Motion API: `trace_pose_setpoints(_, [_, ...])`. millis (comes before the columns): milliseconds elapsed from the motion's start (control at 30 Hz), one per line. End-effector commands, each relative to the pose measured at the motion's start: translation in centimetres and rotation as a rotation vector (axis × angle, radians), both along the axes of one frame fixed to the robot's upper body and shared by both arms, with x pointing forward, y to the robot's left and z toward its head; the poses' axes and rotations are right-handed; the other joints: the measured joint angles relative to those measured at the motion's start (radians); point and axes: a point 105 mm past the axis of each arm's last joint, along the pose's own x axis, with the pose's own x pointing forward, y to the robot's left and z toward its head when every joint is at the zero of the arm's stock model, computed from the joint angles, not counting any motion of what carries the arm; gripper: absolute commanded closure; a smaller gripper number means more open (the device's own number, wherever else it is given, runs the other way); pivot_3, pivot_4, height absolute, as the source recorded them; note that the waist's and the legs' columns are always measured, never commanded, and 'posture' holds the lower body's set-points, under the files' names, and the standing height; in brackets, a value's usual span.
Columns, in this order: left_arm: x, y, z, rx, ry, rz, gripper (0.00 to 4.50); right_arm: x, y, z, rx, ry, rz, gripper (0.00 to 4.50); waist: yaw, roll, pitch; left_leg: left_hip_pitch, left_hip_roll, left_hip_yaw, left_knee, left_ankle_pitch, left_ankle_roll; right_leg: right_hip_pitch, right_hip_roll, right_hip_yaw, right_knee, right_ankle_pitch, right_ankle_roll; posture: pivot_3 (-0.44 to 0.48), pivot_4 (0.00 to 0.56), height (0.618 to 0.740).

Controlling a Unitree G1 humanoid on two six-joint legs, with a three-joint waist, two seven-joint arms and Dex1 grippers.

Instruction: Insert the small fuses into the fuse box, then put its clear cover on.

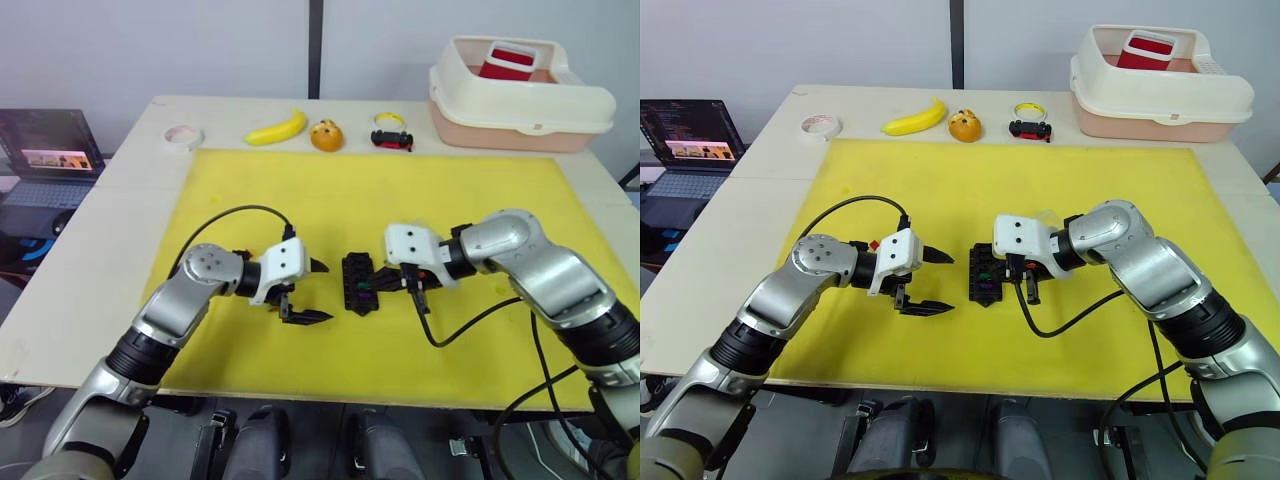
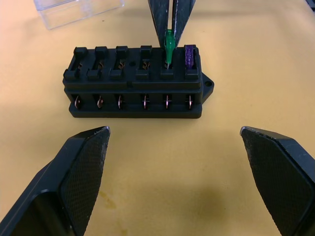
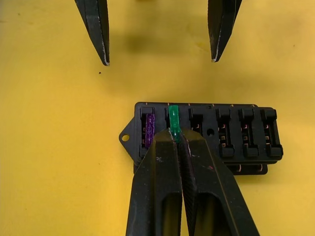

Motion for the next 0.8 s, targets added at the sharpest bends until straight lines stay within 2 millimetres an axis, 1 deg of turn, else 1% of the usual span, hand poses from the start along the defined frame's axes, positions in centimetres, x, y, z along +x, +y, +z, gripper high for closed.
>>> trace_pose_setpoints(33, [-0.11,-0.5,0.89,-0.003,-0.049,-0.023,0.04,0.03,-0.08,0.56,0.003,-0.022,-0.001,4.5,0.0,0.0,0.0,0.0,0.0,0.0,0.0,0.0,0.0,0.0,0.0,0.0,0.0,0.0,0.0,0.0,0.15,0.74])
trace_pose_setpoints(300, [-0.18,-0.61,0.93,-0.002,-0.051,-0.025,0.04,0.3,-0.17,0.2,-0.012,-0.022,-0.012,4.5,0.0,0.0,0.0,0.0,0.0,0.0,0.0,0.0,0.0,0.0,0.0,0.0,0.0,0.0,0.0,0.0,0.15,0.74])
trace_pose_setpoints(633, [-0.32,-0.89,0.96,-0.008,-0.052,-0.031,0.04,0.61,0.15,0.84,-0.002,-0.025,-0.015,4.5,0.0,0.0,0.0,0.001,0.0,0.0,0.0,0.0,0.0,0.001,0.0,0.0,0.0,0.0,0.0,0.0,0.15,0.74])
trace_pose_setpoints(800, [-0.31,-0.99,0.94,-0.008,-0.058,-0.031,0.04,0.92,-0.07,0.12,-0.037,-0.006,-0.033,4.5,0.0,0.0,0.0,0.001,0.0,0.0,0.001,0.0,0.0,0.001,0.0,0.0,0.0,0.0,0.0,0.0,0.15,0.74])
